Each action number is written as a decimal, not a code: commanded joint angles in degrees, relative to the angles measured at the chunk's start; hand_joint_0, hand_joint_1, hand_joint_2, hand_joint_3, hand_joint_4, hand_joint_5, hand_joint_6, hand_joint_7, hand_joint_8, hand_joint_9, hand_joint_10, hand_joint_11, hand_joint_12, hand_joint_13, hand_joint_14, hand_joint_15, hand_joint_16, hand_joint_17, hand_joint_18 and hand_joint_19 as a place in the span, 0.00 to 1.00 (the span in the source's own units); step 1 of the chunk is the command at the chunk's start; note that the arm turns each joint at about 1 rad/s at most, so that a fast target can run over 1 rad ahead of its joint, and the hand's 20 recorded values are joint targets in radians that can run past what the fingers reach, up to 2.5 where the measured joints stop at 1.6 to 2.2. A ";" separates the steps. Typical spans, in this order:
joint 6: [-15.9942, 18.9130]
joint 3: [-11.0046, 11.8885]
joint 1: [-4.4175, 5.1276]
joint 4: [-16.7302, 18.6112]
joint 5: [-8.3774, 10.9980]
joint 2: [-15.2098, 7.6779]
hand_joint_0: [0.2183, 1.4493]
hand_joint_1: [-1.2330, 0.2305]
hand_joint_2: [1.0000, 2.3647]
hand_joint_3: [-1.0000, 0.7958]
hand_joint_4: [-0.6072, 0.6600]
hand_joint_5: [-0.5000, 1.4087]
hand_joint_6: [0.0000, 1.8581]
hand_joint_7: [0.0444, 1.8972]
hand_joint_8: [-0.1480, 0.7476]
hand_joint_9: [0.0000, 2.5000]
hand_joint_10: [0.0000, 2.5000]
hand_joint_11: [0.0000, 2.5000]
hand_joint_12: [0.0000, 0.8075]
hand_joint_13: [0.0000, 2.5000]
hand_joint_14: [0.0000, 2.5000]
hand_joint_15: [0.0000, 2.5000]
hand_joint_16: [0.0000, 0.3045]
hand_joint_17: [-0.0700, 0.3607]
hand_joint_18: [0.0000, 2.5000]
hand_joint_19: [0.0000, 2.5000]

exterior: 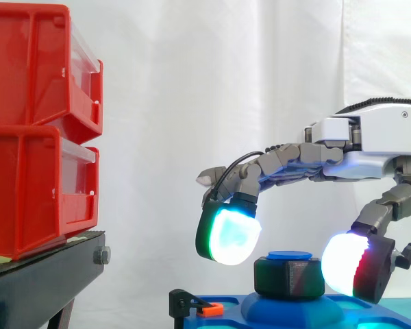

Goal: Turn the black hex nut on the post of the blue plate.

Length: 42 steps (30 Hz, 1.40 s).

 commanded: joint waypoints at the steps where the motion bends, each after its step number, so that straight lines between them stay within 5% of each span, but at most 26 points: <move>1: 0.00 0.04 -0.10 -0.07 -0.06 0.06 0.13 0.40 0.00 0.28 0.61 0.11 0.27 0.44 0.24 0.01 0.15 0.09 0.33 0.03 0.00 0.02 0.14 0.39 0.07 0.10; 14: -0.09 0.04 -0.63 -0.42 -0.67 0.06 0.13 0.42 0.00 0.28 0.62 0.12 0.27 0.44 0.24 0.01 0.15 0.09 0.33 0.03 0.00 0.02 0.14 0.39 0.07 0.10; 26: -0.18 -0.05 -0.80 -1.13 -0.67 -0.03 0.19 0.35 0.00 0.28 0.55 0.11 0.27 0.43 0.19 0.03 0.00 0.17 0.29 0.02 0.00 0.02 0.12 0.35 0.06 0.09; 42: -0.18 0.04 -1.24 -1.57 -1.29 -0.03 0.20 0.34 0.00 0.28 0.55 0.11 0.27 0.43 0.18 0.03 0.00 0.18 0.28 0.02 0.00 0.02 0.11 0.34 0.06 0.10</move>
